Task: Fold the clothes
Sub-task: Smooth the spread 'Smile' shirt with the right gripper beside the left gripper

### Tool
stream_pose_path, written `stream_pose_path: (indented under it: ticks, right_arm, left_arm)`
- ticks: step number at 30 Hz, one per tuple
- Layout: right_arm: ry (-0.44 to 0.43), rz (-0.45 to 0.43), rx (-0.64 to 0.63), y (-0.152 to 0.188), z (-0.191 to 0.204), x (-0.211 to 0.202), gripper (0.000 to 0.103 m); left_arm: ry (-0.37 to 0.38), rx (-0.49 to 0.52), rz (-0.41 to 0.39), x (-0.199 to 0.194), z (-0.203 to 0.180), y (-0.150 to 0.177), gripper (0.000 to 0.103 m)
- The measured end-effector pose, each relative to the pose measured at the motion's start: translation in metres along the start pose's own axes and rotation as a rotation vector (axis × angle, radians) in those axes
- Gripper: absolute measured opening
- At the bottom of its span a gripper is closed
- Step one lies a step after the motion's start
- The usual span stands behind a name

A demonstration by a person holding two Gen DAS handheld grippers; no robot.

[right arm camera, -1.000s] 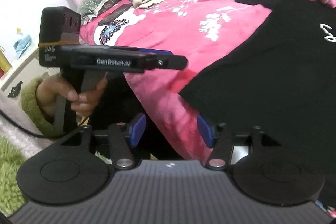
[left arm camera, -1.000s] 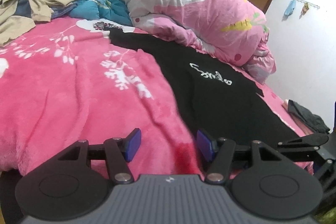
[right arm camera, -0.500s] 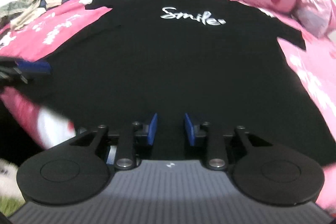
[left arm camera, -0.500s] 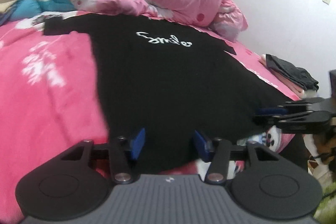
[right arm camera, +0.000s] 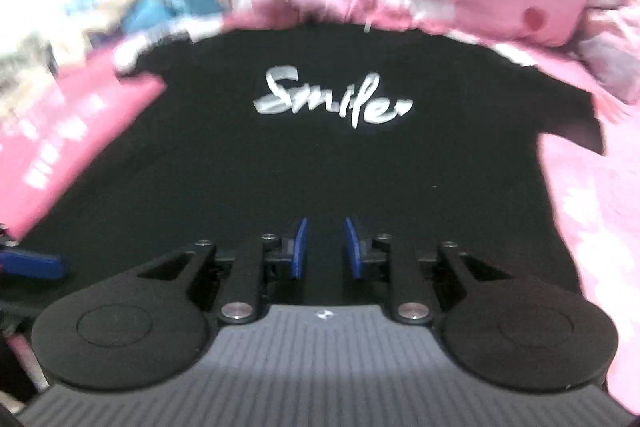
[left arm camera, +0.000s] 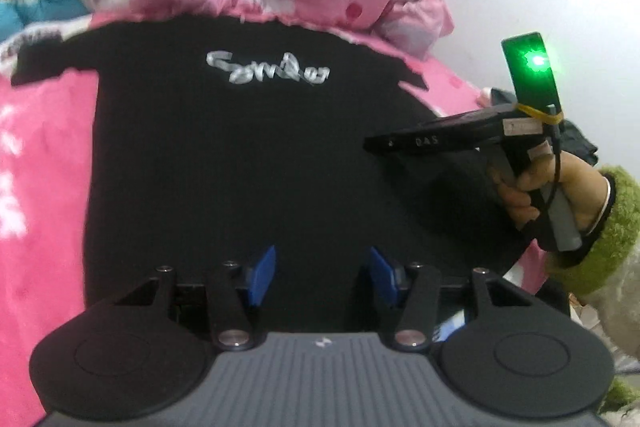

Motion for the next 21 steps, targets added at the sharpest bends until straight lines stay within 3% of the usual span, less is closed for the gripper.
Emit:
stream_pose_path:
  ticks: [2, 5, 9, 11, 13, 15, 18, 21]
  right_arm:
    - [-0.019, 0.022, -0.016, 0.013, -0.004, 0.003, 0.019]
    - [0.050, 0.077, -0.073, 0.049, -0.012, -0.037, 0.019]
    - [0.130, 0.187, -0.043, 0.104, -0.031, -0.091, 0.018]
    - [0.141, 0.222, 0.006, 0.111, -0.040, -0.107, 0.019]
    - [0.161, 0.237, 0.024, 0.099, -0.040, -0.113, 0.020]
    - [0.120, 0.148, -0.003, 0.069, -0.028, -0.110, 0.021]
    - [-0.063, -0.005, -0.043, 0.004, 0.011, -0.079, 0.021]
    - [-0.221, -0.074, -0.158, -0.058, 0.071, -0.022, 0.019]
  left_arm:
    - [0.033, -0.015, -0.007, -0.010, 0.002, 0.014, 0.055]
    - [0.092, -0.075, -0.015, -0.023, 0.011, 0.030, 0.055]
    - [0.164, -0.144, 0.010, -0.034, 0.022, 0.032, 0.056]
    - [0.187, -0.150, 0.036, -0.039, 0.024, 0.032, 0.056]
    - [0.191, -0.135, 0.051, -0.043, 0.022, 0.033, 0.056]
    - [0.191, -0.142, 0.053, -0.050, 0.021, 0.038, 0.056]
    - [0.184, -0.167, 0.043, -0.062, 0.021, 0.044, 0.055]
    - [0.160, -0.162, -0.003, -0.078, 0.023, 0.042, 0.056]
Point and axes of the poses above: each gripper's, at about its wrist camera, not at the fingertips, and x roughly the way its jaws point, z to its left, y to its underside, the point moved 2 cm from there along x, roughly the way its jaws point, and after that the axes turned 13 degrees about -x, right-handed, at the moved point
